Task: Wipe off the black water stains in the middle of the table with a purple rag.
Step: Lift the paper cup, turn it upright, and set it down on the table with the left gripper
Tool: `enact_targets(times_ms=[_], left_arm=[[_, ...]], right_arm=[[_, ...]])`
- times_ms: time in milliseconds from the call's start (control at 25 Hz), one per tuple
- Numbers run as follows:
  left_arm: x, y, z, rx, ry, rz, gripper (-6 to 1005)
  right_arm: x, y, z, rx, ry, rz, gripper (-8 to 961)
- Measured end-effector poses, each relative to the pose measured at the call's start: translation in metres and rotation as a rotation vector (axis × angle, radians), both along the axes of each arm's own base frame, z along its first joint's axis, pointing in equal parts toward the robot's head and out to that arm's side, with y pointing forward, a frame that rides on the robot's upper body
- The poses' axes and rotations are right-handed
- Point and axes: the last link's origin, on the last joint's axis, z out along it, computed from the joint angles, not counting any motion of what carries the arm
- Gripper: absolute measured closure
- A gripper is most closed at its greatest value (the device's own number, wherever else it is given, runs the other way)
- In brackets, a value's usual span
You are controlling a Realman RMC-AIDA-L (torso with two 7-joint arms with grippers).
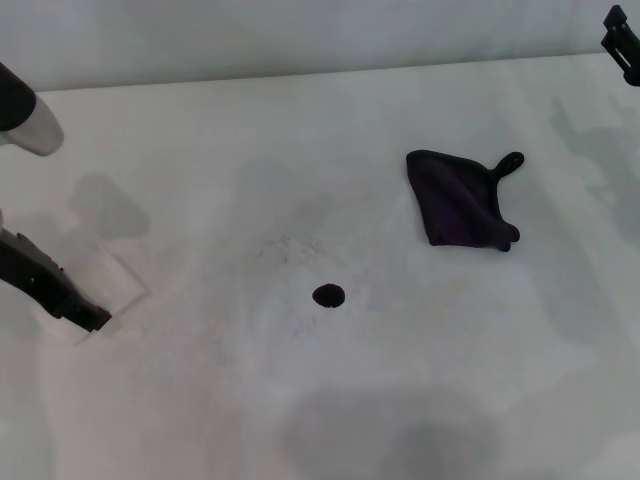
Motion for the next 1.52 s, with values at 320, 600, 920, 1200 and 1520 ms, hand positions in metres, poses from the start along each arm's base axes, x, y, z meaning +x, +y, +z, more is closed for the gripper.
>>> enact_targets(times_ms=[320,600,920,1200,1520], left_arm=[[0.018,0.017,0.002,0.098,-0.078,-0.075,260],[0.025,0.033,0.000,0.254,-0.228,-0.173,259],[0.005,0.031,-0.027,0.424,-0.533,-0.224,259],[-0.024,0.010,-0.044,0.670,-0.741,-0.304,257],[-0.046,-0.020,-0.061,0.866,-0.759,-0.381,255]], right_arm=[[0.000,-0.001,-0.001,0.000,0.002,0.000,81],[0.000,-0.001,-0.001,-0.001,0.005,0.002,81],[-0.002,0.000,-0.001,0.001,0.005,0.007,81],[-0.005,0.005,0.000,0.001,0.002,0.018,81],[-0.009,0.009,-0.001,-0.003,0.003,0.024,81]])
